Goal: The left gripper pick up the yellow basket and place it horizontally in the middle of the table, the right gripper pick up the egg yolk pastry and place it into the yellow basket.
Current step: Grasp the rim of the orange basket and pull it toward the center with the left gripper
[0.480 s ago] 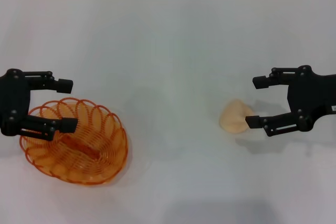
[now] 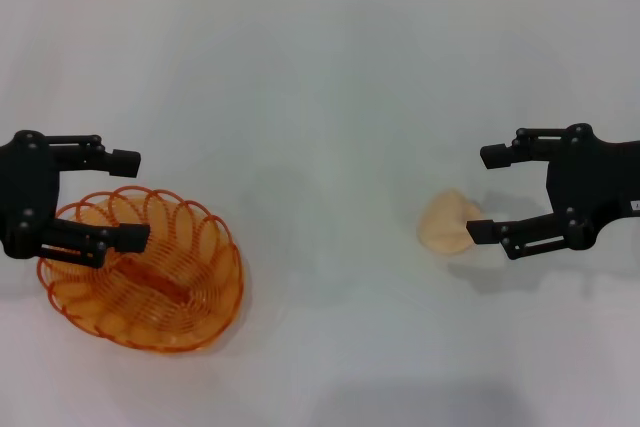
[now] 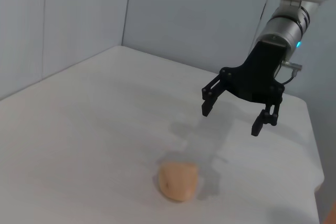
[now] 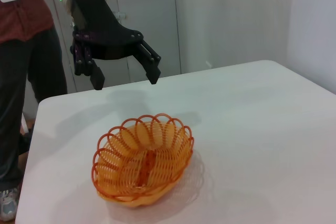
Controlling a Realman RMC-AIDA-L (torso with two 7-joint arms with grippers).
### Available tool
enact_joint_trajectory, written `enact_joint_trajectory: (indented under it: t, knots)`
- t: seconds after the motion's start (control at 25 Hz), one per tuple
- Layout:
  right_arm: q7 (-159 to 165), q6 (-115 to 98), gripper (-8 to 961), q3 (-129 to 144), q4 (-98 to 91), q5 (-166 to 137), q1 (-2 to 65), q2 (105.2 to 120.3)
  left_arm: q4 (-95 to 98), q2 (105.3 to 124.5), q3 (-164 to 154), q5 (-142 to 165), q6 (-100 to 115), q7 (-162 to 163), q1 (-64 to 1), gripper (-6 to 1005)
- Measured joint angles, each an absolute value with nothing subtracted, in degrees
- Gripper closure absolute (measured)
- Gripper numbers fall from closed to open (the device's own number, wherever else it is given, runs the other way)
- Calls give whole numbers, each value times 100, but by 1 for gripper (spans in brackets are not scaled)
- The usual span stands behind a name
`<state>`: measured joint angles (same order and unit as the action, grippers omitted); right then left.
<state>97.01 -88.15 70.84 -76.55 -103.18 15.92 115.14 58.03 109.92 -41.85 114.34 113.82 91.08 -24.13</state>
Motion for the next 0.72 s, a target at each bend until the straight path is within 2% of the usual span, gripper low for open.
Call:
enact_joint_trajectory:
  t: [0.16, 0.36, 0.72]
  knots:
    - [9698, -8815, 87, 7084, -7655, -10318, 1592, 11514, 5810, 10972, -4169, 11455, 11372, 9170, -2409, 108]
    - [9699, -8785, 88, 7082, -7655, -10318, 1619, 11514, 5988, 10814, -4083, 11627, 11325, 9641, -2450, 107]
    - [9727, -8715, 89, 7105, -7613, -10296, 1635, 11513, 6422, 10722, -3756, 13022, 11267, 10638, -2756, 112]
